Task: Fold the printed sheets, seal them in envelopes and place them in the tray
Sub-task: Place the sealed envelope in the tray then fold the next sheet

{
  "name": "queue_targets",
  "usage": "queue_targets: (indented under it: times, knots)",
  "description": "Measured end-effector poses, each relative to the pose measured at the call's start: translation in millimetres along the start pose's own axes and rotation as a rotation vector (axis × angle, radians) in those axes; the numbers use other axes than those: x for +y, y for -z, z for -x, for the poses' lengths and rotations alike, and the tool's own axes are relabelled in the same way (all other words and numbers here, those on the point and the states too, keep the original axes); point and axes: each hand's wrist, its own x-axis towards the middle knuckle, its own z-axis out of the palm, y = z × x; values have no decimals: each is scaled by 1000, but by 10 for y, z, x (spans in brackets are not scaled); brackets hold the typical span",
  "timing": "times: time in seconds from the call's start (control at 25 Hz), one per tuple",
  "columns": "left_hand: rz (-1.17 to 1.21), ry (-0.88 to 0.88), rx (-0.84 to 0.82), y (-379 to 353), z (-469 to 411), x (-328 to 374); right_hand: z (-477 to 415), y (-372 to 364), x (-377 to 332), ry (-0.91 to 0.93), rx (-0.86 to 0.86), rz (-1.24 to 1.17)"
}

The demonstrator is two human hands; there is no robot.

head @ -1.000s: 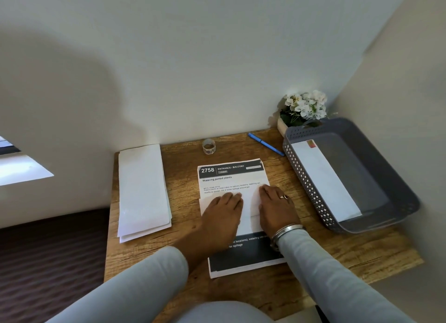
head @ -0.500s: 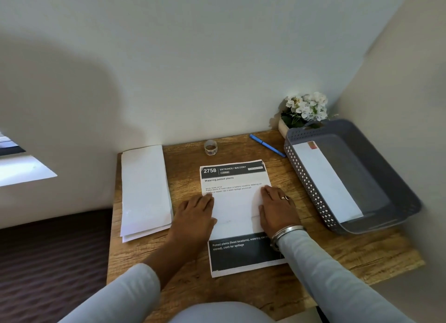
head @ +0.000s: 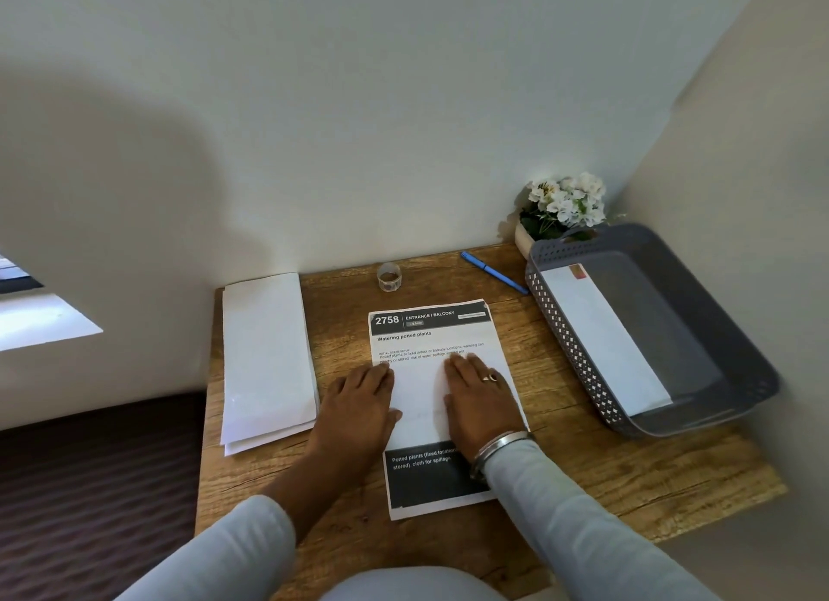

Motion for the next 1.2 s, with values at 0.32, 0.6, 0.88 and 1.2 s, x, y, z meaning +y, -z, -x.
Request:
queue_targets:
  times: [0.32, 0.6, 0.88, 1.2]
  knots:
    - [9, 39, 10, -26, -26, 27, 62, -3, 288, -181, -6, 105]
    - [53, 79, 1, -37, -34, 29, 141, -207, 85, -161, 0, 23]
    - [81, 92, 39, 9, -128, 134, 193, -124, 530, -248, -10, 8]
    - [119, 93, -30, 140, -349, 56, 195, -94, 518, -252, -17, 3]
